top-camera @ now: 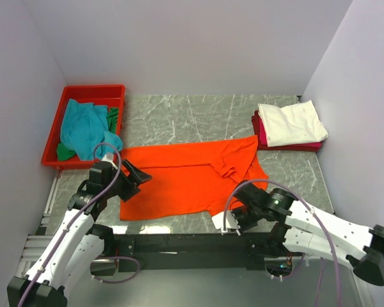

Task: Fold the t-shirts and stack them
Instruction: Fold the tshirt

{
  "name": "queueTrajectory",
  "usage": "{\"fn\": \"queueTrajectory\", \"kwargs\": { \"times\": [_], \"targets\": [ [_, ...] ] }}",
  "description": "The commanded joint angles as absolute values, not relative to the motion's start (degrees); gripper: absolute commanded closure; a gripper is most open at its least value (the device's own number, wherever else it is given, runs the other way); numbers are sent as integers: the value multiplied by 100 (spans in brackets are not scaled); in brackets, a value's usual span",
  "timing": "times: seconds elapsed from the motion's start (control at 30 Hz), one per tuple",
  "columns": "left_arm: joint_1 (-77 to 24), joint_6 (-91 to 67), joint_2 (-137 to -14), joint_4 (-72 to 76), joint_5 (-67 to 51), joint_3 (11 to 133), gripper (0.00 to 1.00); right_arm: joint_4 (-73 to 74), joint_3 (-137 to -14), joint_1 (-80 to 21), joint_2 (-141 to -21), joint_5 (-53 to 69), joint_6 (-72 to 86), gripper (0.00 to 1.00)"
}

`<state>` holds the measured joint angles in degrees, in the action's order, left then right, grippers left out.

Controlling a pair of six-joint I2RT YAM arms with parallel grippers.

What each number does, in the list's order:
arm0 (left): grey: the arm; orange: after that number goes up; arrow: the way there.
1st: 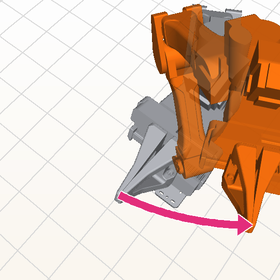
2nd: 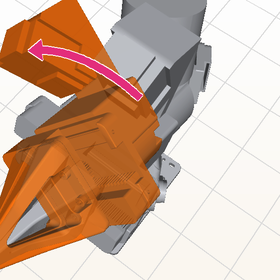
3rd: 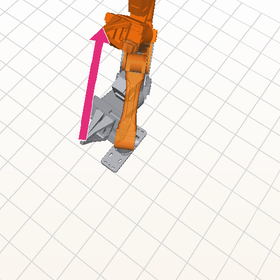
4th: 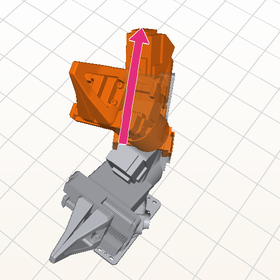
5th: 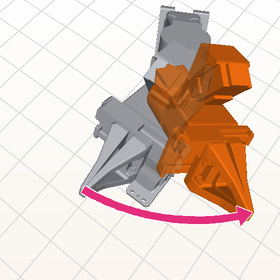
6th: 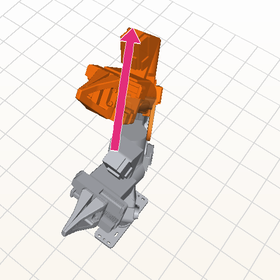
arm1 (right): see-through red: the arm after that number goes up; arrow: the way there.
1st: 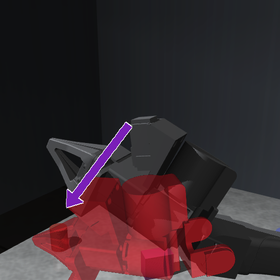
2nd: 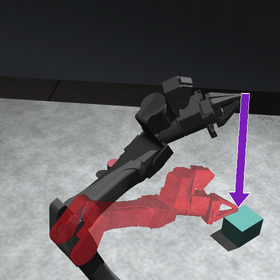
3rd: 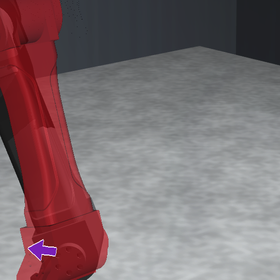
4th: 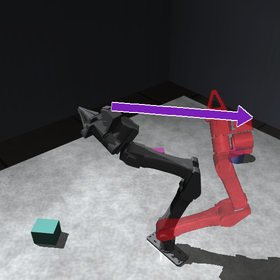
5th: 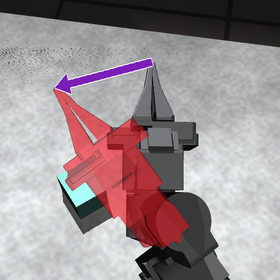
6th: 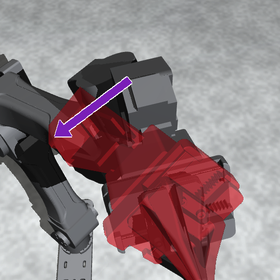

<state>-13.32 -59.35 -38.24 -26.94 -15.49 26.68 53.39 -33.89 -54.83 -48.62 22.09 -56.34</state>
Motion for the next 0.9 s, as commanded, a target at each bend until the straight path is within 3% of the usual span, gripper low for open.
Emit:
{"fn": "queueTrajectory", "kwargs": {
  "times": [0.0, 0.5, 0.7, 0.87],
  "targets": [
    [-1354, -6529, -3604, -3206, -1091, 2672, 14, 5879, -3516, -5449, -4256, 2347, -5494, 100],
    [-1354, -7962, -4007, -5079, -18, 3182, 20, 6170, -3577, -5300, -3489, 1864, -5564, 100],
    [-1485, -8393, -4420, -5572, 316, 3383, 42, 5687, -3393, -5212, -3322, 1714, -5458, 100],
    [-1871, -8507, -5246, -6099, 667, 3787, 44, 5274, -3279, -5089, -3375, 1653, -5397, 100]
  ]
}}
